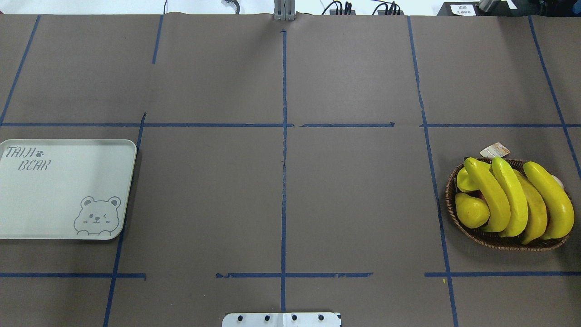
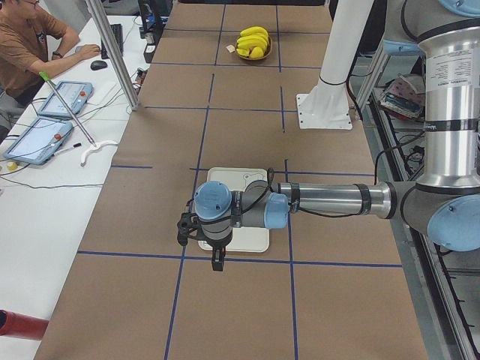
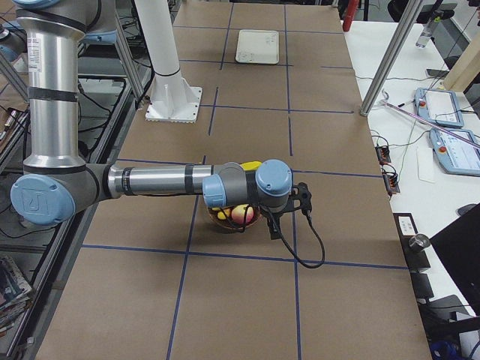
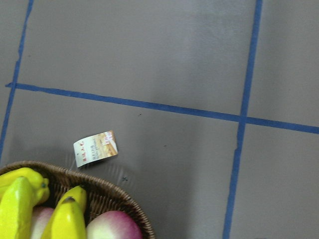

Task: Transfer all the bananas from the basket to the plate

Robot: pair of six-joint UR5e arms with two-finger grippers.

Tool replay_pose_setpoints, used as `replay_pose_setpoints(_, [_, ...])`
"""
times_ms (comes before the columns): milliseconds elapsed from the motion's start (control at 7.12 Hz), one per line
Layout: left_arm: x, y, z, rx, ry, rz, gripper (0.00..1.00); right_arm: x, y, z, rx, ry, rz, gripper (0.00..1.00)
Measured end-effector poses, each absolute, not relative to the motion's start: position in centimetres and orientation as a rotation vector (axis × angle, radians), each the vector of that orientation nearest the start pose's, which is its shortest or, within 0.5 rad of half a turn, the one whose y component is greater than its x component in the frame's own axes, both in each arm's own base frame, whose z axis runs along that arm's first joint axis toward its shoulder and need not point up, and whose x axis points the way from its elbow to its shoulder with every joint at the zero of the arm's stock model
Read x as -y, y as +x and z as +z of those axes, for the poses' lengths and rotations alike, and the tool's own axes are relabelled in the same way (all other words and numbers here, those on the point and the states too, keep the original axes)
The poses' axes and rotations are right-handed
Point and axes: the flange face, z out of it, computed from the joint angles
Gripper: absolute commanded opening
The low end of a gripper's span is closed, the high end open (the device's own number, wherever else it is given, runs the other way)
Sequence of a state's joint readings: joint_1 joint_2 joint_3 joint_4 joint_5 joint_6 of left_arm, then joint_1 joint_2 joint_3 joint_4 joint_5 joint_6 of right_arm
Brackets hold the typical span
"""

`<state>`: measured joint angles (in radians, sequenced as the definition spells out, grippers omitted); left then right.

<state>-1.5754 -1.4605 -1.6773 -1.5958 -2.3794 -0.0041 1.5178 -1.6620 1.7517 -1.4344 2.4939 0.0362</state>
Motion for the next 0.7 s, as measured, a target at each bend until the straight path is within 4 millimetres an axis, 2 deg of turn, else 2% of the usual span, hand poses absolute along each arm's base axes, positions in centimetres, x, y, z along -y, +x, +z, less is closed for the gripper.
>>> replay_pose_setpoints(140, [44.6,-6.3,65.3,-0.809,0.02,0.0,1.0,44.3,1.0,57.3,0.925,0.179,-0.103,0.99])
replay_pose_setpoints(281, [44.4,-6.3,65.4,-0.81,0.02,-0.001,1.0,41.9,-0.7,56.7,0.919,0.193,-0.068,0.99])
replay_pose_setpoints(562, [44.3,-6.3,65.5,-0.81,0.018,-0.004,1.0,36.5,-3.8,57.2,0.967,0.209,-0.015,0.99])
replay_pose_setpoints(702, [44.2,-6.3,65.6,-0.811,0.016,-0.005,1.0,34.6,-5.5,57.3,0.995,0.194,-0.009,0.99])
